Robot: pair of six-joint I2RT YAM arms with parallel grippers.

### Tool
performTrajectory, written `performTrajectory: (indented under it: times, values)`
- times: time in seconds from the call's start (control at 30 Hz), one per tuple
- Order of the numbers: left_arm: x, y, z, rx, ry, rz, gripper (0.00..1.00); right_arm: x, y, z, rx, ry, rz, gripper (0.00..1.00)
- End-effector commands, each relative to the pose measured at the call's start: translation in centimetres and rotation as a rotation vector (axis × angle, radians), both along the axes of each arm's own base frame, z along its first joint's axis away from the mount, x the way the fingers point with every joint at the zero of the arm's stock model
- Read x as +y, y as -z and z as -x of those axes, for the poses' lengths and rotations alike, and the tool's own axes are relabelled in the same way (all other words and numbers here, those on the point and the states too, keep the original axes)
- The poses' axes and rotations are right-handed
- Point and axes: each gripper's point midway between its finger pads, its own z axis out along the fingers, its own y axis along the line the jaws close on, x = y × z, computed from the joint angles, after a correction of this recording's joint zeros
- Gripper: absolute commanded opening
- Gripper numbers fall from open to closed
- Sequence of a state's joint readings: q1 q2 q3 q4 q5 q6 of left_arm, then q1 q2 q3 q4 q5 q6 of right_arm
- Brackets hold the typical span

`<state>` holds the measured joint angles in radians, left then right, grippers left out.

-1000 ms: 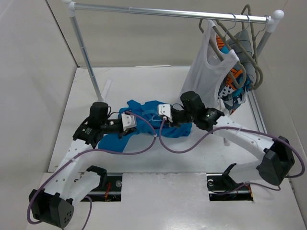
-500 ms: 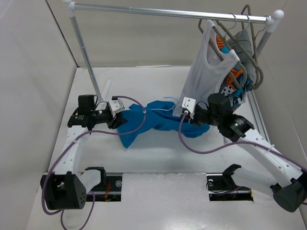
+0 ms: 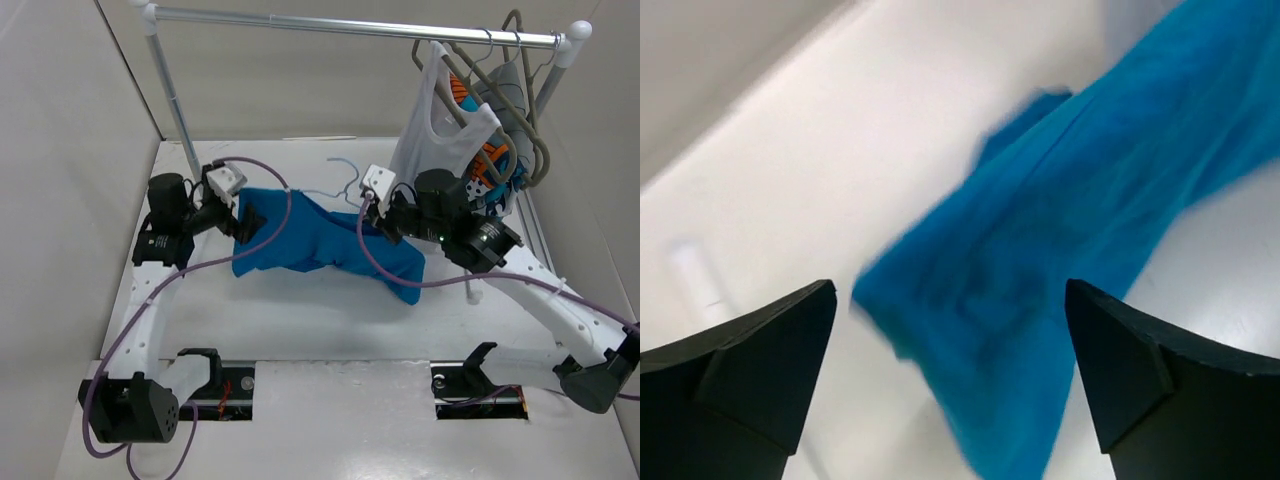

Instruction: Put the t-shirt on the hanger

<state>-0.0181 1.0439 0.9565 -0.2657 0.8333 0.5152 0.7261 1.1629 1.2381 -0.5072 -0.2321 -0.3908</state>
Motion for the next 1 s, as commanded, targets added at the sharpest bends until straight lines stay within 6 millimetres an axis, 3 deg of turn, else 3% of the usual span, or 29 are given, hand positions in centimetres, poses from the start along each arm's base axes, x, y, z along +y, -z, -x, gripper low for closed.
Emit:
performTrajectory:
  times: [0.0,0.1,0.23,0.27,0.3,0.4,0.5,0.6,0.7,0.77,0.8,0.83,0.9,0.97]
  values:
    - [3.0,-9.6,-3.8,-0.158,-0.346,0.201,0.99,0.0,-6.3,-2.4,-0.066,0.15,-0.145,0.0]
    - [2.3,-12.7,-3.1,-0.182,-0.316,0.248,0.99,0.8,-8.0,-5.2,-0.087,0.246,-0.142,0.0]
    - [1.9,-15.3,-1.7,-0.136,-0.332,0.35,0.99,2.0,-6.6,-9.2,-0.07,0.345,-0.181,0.0]
    - [1.9,-15.7,-1.5,-0.13,-0.334,0.361,0.99,1.7,-5.1,-10.7,-0.037,0.37,-0.183,0.0]
    - [2.0,-15.5,-1.2,-0.122,-0.346,0.358,0.99,2.1,-3.9,-11.1,0.007,0.377,-0.211,0.0]
    - [2.7,-15.9,-0.6,-0.162,-0.364,0.305,0.99,3.7,-4.0,-11.8,0.02,0.381,-0.262,0.0]
    - [1.6,-14.5,0.2,-0.177,-0.246,0.216,0.99,5.1,-4.0,-12.4,0.009,0.402,-0.251,0.0]
    - [-0.5,-10.8,2.2,-0.133,-0.059,0.107,0.99,5.6,-5.1,-13.2,0.032,0.468,-0.34,0.0]
    - [-2.4,-6.3,3.6,-0.023,-0.01,0.07,0.94,6.3,-5.0,-13.3,0.173,0.592,-0.543,0.0]
    - [-2.6,-5.0,4.3,-0.016,-0.02,0.037,0.94,8.8,-5.3,-12.1,0.298,0.615,-0.725,0.0]
    - [-2.3,-3.0,4.2,0.014,-0.047,-0.01,0.94,9.4,-6.0,-12.3,0.292,0.633,-0.789,0.0]
    - [-1.9,-2.4,4.3,-0.001,-0.064,-0.045,1.0,11.0,-7.3,-11.5,0.296,0.601,-0.838,0.0]
    - [-0.2,-1.4,4.0,-0.05,-0.131,-0.132,1.0,13.3,-9.4,-11.9,0.302,0.575,-0.891,0.0]
    - [0.3,-2.4,4.3,-0.11,-0.146,-0.156,1.0,16.0,-9.7,-11.6,0.369,0.535,-0.936,0.0]
